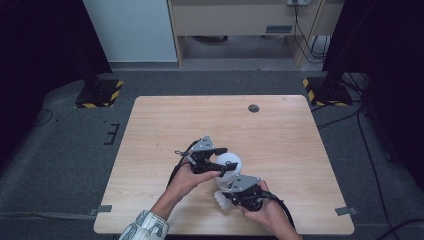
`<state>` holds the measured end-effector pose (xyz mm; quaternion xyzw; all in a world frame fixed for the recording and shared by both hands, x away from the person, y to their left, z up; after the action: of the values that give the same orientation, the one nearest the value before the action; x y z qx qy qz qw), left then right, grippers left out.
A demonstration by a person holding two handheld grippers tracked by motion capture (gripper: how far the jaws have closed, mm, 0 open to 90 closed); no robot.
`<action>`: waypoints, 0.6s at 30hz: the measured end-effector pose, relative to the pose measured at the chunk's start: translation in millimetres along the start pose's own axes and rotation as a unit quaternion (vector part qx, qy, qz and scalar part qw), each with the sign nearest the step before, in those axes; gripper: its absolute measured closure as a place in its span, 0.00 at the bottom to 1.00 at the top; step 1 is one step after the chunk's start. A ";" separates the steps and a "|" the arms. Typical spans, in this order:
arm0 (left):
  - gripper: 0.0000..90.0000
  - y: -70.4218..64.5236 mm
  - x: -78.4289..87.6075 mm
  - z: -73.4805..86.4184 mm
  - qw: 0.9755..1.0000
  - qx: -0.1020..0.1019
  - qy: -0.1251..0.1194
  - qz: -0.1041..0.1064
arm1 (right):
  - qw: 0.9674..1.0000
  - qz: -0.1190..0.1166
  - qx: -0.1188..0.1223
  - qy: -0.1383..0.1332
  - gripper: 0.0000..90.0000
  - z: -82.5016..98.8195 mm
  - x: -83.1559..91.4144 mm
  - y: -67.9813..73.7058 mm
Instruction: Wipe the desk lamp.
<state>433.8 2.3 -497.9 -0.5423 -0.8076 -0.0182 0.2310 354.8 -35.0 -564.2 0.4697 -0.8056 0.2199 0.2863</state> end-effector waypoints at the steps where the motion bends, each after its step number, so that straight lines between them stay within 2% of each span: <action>1: 0.29 0.0 0.0 0.0 1.000 0.000 0.000 0.000 | 1.000 0.002 0.002 0.001 0.87 1.4 1.2 -1.0; 7: 0.29 0.0 0.0 0.0 1.000 0.000 0.000 0.000 | 1.000 0.015 -0.009 -0.008 0.87 1.4 17.1 -8.5; 12: 0.29 0.0 0.0 0.0 1.000 0.000 0.001 0.000 | 0.999 0.023 -0.016 -0.032 0.87 -10.6 32.0 -12.1; 18: 0.29 0.0 0.0 0.0 1.000 0.000 0.000 -0.001 | 0.998 0.027 -0.007 -0.054 0.87 -28.7 34.6 -6.2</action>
<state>433.8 2.3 -497.9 -0.5418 -0.8078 -0.0184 0.2315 353.9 -41.8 -519.4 0.4572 -0.8338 0.1959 0.2397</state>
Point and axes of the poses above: each handheld gripper's, and its own axes: x roughly backward along the jaws, z roughly out of its underside, y roughly to its left, the point moved 10 cm from there along -x, roughly forward along the jaws, and after that the axes turned 1 degree about z, right-handed, at the moved point
